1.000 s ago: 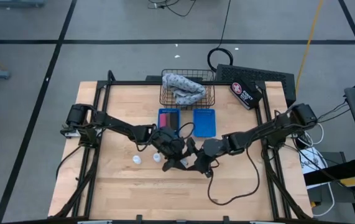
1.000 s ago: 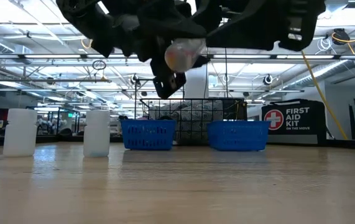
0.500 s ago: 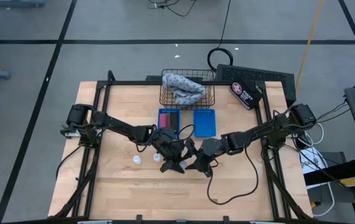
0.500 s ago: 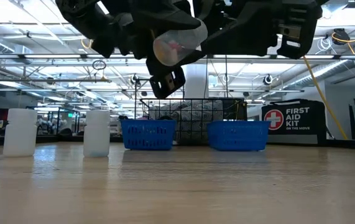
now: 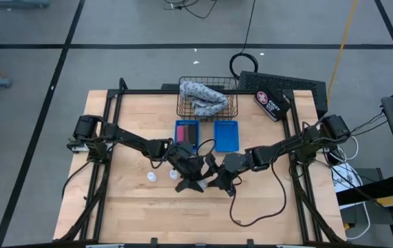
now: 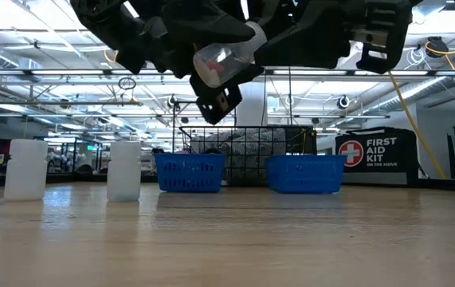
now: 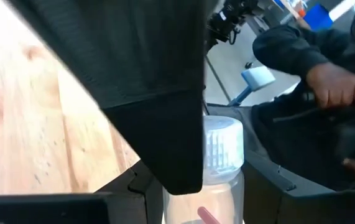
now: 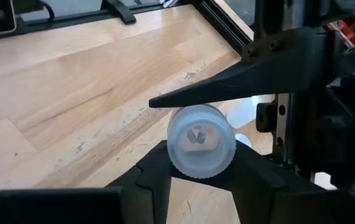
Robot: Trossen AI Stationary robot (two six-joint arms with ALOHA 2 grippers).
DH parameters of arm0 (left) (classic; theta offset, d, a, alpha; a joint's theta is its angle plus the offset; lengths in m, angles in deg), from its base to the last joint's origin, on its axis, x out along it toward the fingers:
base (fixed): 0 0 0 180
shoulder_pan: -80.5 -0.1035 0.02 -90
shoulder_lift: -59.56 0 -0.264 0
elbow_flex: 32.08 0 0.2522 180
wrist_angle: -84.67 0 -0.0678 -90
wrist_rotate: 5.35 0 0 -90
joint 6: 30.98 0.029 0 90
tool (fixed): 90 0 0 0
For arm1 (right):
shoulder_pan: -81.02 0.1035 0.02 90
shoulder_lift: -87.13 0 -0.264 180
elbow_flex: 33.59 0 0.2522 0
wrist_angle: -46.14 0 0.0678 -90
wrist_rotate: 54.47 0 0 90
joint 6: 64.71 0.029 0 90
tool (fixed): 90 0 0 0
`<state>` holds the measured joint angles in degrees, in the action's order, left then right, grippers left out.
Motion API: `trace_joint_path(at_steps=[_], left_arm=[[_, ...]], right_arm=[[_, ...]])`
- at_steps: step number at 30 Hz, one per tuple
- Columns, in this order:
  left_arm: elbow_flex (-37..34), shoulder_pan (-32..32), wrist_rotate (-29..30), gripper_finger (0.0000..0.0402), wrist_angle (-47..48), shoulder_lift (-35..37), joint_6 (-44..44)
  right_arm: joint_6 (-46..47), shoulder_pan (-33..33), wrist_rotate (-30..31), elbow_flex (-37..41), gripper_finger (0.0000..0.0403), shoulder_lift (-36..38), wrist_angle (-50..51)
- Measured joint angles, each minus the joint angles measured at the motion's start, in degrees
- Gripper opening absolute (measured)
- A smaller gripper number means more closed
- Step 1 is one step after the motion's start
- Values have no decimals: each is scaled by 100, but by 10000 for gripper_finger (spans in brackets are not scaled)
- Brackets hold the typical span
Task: Pick & Place Medicine items
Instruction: Put the bottom white pill bottle into the right blue bin
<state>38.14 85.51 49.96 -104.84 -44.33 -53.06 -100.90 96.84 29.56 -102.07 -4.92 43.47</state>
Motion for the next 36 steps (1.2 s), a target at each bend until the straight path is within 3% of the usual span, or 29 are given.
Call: trace_joint_path(at_steps=[4,10,16,19,22,26,31,36], left_arm=[[-4,-86,-21,159,26,84,386],[9,-242,121,159,-131,152,245],[24,-245,243,159,-305,171,338],[20,-250,212,167,-475,163,-198],[24,-274,219,198,-486,163,-491],[35,-292,252,256,-714,163,-152],[37,-672,-57,311,-1054,430,-234],[44,-1182,-96,341,-441,1034,-232]], right_arm=[[216,1,180,-9,118,81,174],[683,3,688,77,118,586,749],[833,-8,539,109,117,832,788],[854,-11,465,109,117,835,782],[848,-11,425,110,117,837,811],[824,-2,359,111,117,833,785],[1086,2,329,111,117,834,850],[1527,-83,571,114,117,949,1139]])
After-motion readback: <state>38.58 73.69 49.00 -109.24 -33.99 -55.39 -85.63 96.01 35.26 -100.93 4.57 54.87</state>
